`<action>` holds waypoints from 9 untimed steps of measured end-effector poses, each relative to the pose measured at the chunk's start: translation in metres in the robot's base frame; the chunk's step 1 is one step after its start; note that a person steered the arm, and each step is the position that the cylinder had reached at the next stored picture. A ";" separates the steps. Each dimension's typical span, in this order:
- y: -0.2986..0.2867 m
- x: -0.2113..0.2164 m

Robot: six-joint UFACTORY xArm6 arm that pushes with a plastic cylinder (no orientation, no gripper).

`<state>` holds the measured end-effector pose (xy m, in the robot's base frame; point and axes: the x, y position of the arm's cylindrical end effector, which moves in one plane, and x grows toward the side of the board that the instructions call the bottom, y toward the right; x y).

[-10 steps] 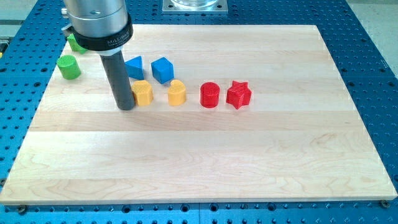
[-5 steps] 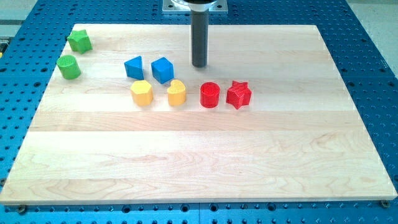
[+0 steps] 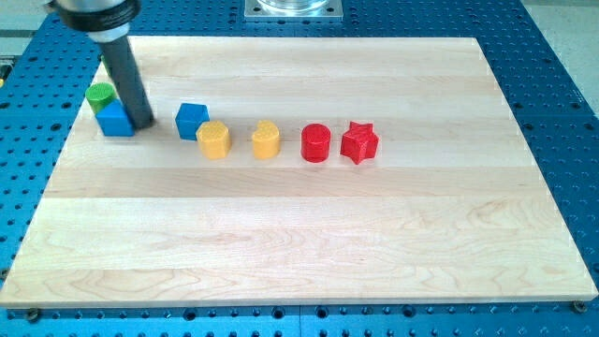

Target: Push the blue blocks below the green circle

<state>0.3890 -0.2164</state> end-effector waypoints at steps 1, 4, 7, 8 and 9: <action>0.000 0.017; -0.005 0.009; 0.128 -0.024; 0.075 0.023; 0.062 0.034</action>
<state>0.4229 -0.1547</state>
